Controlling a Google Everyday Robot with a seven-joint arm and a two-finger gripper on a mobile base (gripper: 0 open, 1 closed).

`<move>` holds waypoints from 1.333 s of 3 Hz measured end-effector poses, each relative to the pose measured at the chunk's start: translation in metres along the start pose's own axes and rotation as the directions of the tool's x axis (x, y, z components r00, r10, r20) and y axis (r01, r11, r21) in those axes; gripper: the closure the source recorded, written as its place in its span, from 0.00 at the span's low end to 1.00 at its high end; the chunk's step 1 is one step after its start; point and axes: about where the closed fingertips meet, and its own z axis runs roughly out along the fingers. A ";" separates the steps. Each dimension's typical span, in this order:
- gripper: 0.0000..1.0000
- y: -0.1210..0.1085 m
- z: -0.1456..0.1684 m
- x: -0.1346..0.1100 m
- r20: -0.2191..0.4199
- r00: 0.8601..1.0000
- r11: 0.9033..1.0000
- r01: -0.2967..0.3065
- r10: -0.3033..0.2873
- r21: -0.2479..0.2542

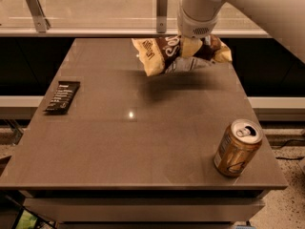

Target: Move brown chip bag near rxbar chocolate

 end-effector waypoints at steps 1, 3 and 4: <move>1.00 -0.002 -0.015 -0.014 -0.007 1.000 1.000 0.012 -0.012 0.003; 1.00 -0.007 -0.039 -0.051 -0.022 0.999 0.999 0.037 -0.037 -0.007; 1.00 -0.004 -0.047 -0.071 -0.033 0.999 1.000 0.024 -0.025 -0.016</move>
Offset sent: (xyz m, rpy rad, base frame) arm -0.0215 0.0543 0.0449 -0.0443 -0.0052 0.0359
